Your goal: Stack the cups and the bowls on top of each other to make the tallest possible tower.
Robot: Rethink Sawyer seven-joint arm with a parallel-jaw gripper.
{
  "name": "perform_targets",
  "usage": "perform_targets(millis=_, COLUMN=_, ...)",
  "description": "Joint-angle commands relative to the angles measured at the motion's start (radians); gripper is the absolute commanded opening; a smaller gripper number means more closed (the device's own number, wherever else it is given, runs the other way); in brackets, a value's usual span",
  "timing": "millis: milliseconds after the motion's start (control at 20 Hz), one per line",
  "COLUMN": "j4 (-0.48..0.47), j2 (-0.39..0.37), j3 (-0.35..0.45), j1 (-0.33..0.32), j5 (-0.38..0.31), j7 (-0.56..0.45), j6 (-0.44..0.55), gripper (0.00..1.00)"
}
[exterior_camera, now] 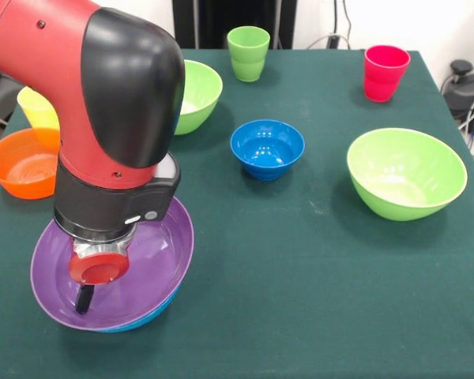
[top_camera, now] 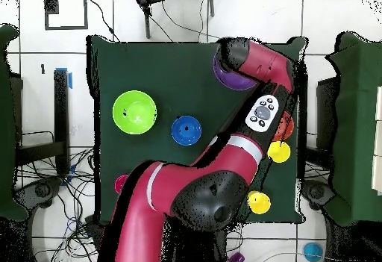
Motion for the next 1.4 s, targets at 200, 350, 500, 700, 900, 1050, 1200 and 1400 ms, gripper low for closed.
perform_targets(millis=200, j4=-0.057, j2=0.057, j3=0.047, j1=0.002, j5=-0.002, j7=0.152, j6=-0.016, gripper=1.0)
perform_targets(millis=350, j4=-0.063, j2=0.06, j3=0.041, j1=0.003, j5=0.001, j7=0.159, j6=-0.014, gripper=1.0)
perform_targets(millis=500, j4=-0.08, j2=0.078, j3=0.04, j1=0.005, j5=0.011, j7=0.168, j6=-0.02, gripper=1.0)
perform_targets(millis=700, j4=-0.116, j2=0.108, j3=0.044, j1=0.014, j5=0.033, j7=0.178, j6=-0.009, gripper=1.0)
perform_targets(millis=900, j4=-0.137, j2=0.112, j3=0.073, j1=0.012, j5=0.043, j7=0.131, j6=0.007, gripper=1.0)
perform_targets(millis=1050, j4=-0.157, j2=0.123, j3=0.084, j1=0.003, j5=0.047, j7=0.108, j6=0.005, gripper=1.0)
perform_targets(millis=1200, j4=-0.168, j2=0.129, j3=0.094, j1=0.0, j5=0.051, j7=0.095, j6=0.002, gripper=1.0)
perform_targets(millis=1400, j4=-0.183, j2=0.138, j3=0.096, j1=0.001, j5=0.061, j7=0.094, j6=0.008, gripper=1.0)
